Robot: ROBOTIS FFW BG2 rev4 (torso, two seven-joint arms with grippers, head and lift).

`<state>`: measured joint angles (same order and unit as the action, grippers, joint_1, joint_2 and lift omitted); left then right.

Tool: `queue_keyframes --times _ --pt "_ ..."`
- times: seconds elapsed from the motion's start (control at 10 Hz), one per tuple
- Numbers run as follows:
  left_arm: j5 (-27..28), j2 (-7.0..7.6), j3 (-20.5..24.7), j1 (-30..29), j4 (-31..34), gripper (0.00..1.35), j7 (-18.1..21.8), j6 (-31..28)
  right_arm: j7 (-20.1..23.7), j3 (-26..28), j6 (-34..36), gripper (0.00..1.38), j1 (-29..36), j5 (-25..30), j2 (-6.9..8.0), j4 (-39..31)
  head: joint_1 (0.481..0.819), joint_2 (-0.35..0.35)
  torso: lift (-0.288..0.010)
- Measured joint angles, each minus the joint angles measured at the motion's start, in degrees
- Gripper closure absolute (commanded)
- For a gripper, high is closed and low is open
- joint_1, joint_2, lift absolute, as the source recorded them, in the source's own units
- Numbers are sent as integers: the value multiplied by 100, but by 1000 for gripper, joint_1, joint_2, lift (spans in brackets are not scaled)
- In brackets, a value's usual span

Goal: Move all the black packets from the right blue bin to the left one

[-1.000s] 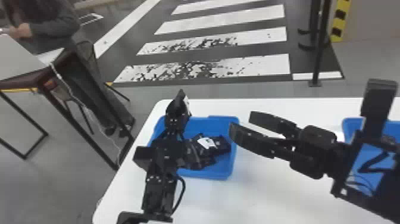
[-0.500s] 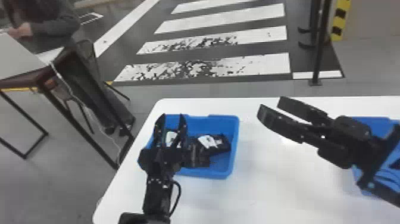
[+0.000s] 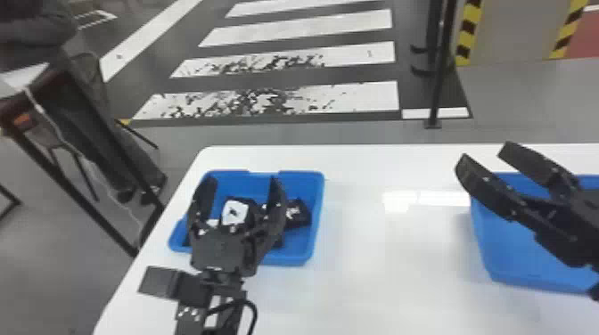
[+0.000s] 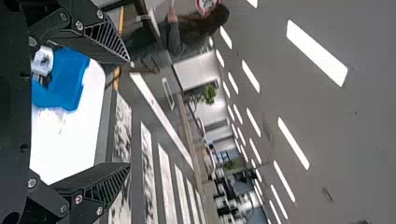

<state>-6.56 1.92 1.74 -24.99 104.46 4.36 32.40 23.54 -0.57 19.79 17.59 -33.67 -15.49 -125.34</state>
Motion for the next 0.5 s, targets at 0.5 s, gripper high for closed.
queue_keyframes --times 0.5 --pt "207 -34 -123 -1143 1930 -2 293 -2140 -389 1322 -1081 249 1492 1590 492 -190 695 -69 -140"
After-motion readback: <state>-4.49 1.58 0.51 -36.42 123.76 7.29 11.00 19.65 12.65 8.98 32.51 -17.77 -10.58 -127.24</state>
